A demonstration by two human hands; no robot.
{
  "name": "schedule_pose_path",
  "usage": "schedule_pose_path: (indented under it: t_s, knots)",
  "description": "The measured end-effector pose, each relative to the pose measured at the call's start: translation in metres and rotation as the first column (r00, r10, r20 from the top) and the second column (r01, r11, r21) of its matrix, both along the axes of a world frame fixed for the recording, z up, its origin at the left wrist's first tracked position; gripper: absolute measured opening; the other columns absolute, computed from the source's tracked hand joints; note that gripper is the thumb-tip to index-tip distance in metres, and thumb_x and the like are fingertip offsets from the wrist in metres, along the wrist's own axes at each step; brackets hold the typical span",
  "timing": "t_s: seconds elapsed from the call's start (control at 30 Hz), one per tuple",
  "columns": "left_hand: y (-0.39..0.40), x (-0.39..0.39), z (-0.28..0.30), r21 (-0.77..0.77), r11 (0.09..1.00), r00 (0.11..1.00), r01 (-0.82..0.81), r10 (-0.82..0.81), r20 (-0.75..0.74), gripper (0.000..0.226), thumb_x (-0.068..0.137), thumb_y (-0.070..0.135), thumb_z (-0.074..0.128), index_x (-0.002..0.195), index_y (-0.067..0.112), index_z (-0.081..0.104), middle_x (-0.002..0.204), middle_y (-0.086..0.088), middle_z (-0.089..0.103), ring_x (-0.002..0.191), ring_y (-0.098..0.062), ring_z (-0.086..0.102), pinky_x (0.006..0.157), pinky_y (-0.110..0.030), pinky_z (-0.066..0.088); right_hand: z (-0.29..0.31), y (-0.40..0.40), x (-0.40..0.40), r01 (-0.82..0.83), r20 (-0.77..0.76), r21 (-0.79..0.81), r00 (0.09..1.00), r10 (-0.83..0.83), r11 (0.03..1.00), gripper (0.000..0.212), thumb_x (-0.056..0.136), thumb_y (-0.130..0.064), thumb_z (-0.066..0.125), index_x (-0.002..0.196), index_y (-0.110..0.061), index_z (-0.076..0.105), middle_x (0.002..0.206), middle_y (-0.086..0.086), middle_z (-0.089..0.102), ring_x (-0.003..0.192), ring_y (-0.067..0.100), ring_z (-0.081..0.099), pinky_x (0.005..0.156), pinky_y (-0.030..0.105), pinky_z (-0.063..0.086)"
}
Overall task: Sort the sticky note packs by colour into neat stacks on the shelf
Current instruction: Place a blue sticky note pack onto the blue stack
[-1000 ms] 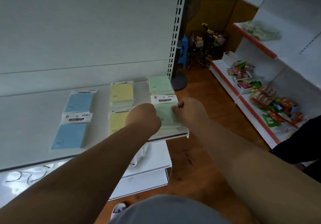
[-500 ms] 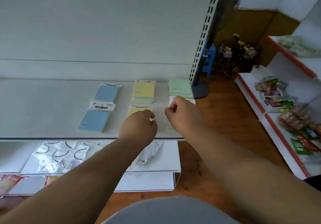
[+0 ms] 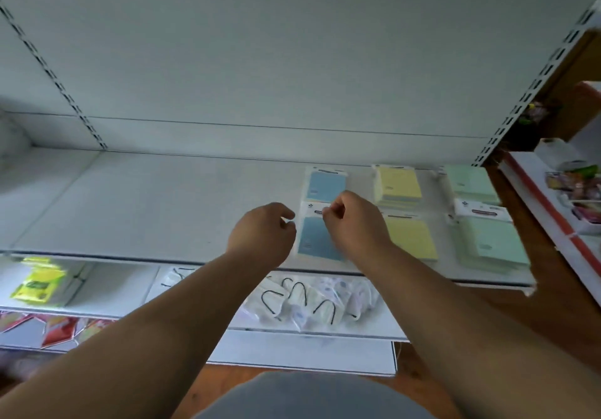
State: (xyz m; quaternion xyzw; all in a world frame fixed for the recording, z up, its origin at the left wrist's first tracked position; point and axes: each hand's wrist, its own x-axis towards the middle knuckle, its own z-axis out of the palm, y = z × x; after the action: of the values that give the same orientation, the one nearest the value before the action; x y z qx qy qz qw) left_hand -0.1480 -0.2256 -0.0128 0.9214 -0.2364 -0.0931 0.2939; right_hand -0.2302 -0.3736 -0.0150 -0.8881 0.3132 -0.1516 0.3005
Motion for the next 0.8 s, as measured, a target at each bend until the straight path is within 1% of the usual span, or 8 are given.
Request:
schedule_pose_path:
  t_s: [0.17, 0.27, 0.33, 0.4, 0.5, 0.6, 0.7, 0.8]
  knots:
    - [-0.007, 0.034, -0.005, -0.112, 0.988, 0.984, 0.104, -0.118, -0.133, 0.032, 0.087, 0.030, 0.058, 0.119, 0.032, 0.060, 0.099, 0.012, 0.064, 0.083, -0.009, 0.058, 0.068, -0.021, 0.040, -0.003, 0.000, 0.016, 0.079, -0.058, 0.009, 0.995, -0.078, 0.997, 0.014, 0.088, -0.029, 0.058, 0.085, -0.015, 0.062, 0.091, 0.003, 0.064, 0.084, 0.023, 0.059, 0.068, 0.029, 0.042]
    - [-0.028, 0.049, -0.010, -0.143, 0.986, 0.976, 0.089, -0.114, -0.184, 0.042, 0.089, 0.032, 0.058, 0.130, 0.022, 0.054, 0.114, 0.006, 0.063, 0.096, -0.014, 0.058, 0.080, -0.024, 0.042, -0.003, -0.016, 0.027, 0.091, -0.098, -0.045, 0.991, -0.095, 0.995, 0.022, 0.089, -0.028, 0.056, 0.101, -0.012, 0.065, 0.107, 0.010, 0.061, 0.099, 0.028, 0.058, 0.077, 0.029, 0.042]
    - [-0.047, 0.056, -0.010, -0.107, 0.991, 0.966, 0.080, -0.104, -0.237, 0.048, 0.090, 0.031, 0.055, 0.135, 0.015, 0.050, 0.124, 0.000, 0.060, 0.106, -0.019, 0.056, 0.085, -0.025, 0.041, -0.001, -0.028, 0.041, 0.095, -0.193, -0.071, 0.975, -0.107, 0.993, 0.037, 0.091, -0.030, 0.053, 0.118, -0.006, 0.060, 0.119, 0.016, 0.058, 0.110, 0.032, 0.056, 0.087, 0.032, 0.043]
    - [-0.064, 0.058, -0.011, -0.056, 0.997, 0.945, 0.060, -0.075, -0.320, 0.048, 0.091, 0.029, 0.053, 0.135, 0.009, 0.048, 0.128, -0.008, 0.058, 0.111, -0.026, 0.055, 0.084, -0.027, 0.042, 0.000, -0.038, 0.055, 0.108, -0.325, -0.017, 0.940, -0.108, 0.994, 0.043, 0.091, -0.031, 0.051, 0.122, -0.002, 0.056, 0.124, 0.020, 0.058, 0.112, 0.035, 0.056, 0.084, 0.031, 0.043]
    - [-0.083, 0.055, -0.012, -0.030, 0.999, 0.933, 0.026, -0.035, -0.358, 0.038, 0.090, 0.021, 0.052, 0.123, 0.002, 0.054, 0.120, -0.018, 0.061, 0.108, -0.035, 0.059, 0.085, -0.038, 0.052, -0.006, -0.045, 0.073, 0.123, -0.370, 0.107, 0.926, -0.075, 0.987, 0.039, 0.090, -0.027, 0.052, 0.117, 0.000, 0.058, 0.120, 0.021, 0.062, 0.107, 0.034, 0.060, 0.074, 0.027, 0.038]
    - [-0.088, 0.056, -0.001, 0.022, 0.999, 0.898, -0.044, 0.049, -0.438, 0.040, 0.082, 0.015, 0.064, 0.120, 0.005, 0.056, 0.112, -0.015, 0.062, 0.103, -0.032, 0.061, 0.075, -0.032, 0.048, -0.009, -0.054, 0.084, 0.215, -0.362, 0.216, 0.923, -0.126, 0.952, 0.035, 0.087, -0.024, 0.056, 0.110, 0.002, 0.061, 0.111, 0.021, 0.065, 0.101, 0.035, 0.062, 0.070, 0.027, 0.039]
    - [-0.085, 0.061, -0.004, 0.158, 0.987, 0.948, -0.017, 0.067, -0.311, 0.049, 0.080, 0.019, 0.071, 0.124, 0.014, 0.052, 0.110, -0.005, 0.063, 0.101, -0.026, 0.062, 0.068, -0.029, 0.043, -0.006, -0.060, 0.086, 0.211, -0.392, 0.204, 0.912, -0.117, 0.956, 0.026, 0.083, -0.019, 0.060, 0.100, 0.001, 0.065, 0.086, 0.014, 0.060, 0.085, 0.033, 0.062, 0.056, 0.023, 0.037]
    - [-0.080, 0.074, -0.006, -0.159, 0.940, 0.821, -0.301, 0.171, -0.544, 0.027, 0.084, 0.017, 0.061, 0.110, 0.013, 0.061, 0.104, -0.008, 0.066, 0.083, -0.022, 0.062, 0.064, -0.029, 0.048, -0.001, -0.053, 0.088, 0.094, -0.313, 0.190, 0.949, -0.030, 0.977, 0.013, 0.078, -0.014, 0.059, 0.079, -0.005, 0.068, 0.065, 0.009, 0.057, 0.067, 0.027, 0.058, 0.044, 0.022, 0.031]
